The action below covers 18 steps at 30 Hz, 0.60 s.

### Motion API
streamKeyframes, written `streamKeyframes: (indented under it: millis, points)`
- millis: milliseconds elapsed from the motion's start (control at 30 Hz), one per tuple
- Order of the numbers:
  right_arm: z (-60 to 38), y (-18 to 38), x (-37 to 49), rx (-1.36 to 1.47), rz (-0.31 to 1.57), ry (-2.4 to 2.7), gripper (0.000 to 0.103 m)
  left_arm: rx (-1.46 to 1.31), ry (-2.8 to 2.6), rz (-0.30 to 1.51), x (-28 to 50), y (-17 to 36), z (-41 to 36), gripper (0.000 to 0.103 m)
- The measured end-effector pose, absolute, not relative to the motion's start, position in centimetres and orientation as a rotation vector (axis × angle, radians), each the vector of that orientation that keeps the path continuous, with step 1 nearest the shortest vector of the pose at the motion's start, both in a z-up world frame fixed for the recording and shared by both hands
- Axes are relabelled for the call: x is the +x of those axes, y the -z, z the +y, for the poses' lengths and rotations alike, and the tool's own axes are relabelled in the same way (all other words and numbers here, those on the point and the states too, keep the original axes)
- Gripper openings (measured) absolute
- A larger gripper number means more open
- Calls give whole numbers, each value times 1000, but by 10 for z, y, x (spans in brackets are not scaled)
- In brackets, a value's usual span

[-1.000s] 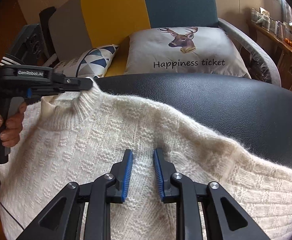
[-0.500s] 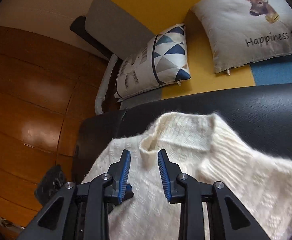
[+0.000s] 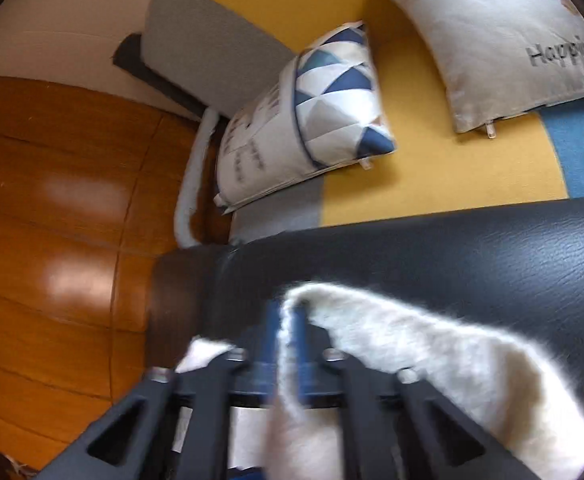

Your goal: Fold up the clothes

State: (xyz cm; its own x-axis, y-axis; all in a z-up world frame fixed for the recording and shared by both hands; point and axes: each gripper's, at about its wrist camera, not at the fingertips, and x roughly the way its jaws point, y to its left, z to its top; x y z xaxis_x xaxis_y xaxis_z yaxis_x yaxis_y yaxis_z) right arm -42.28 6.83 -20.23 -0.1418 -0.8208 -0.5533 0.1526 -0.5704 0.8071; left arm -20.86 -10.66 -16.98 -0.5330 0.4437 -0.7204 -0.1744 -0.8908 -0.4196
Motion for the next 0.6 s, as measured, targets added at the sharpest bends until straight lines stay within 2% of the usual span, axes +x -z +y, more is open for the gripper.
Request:
streamKeyframes:
  millis: [133, 167, 200, 267, 400, 600]
  points:
    - [74, 197, -422, 1436, -764, 1822, 4, -1268, -2433, -446, -210, 170, -107, 10]
    - [76, 193, -421, 1440, -755, 1831, 7, -1268, -2434, -444, -210, 170, -107, 10]
    - [80, 188, -419, 1437, -755, 1838, 18, -1268, -2437, -440, -210, 170, -107, 10]
    - [91, 173, -411, 1415, -763, 1855, 24, -1274, -2437, -447, -211, 168, -108, 10]
    - [102, 139, -386, 1376, -638, 1885, 24, -1282, -2430, -480, -214, 160, -111, 11]
    - [116, 146, -354, 1464, -585, 1855, 24, -1231, -2406, -432, -236, 133, -97, 11]
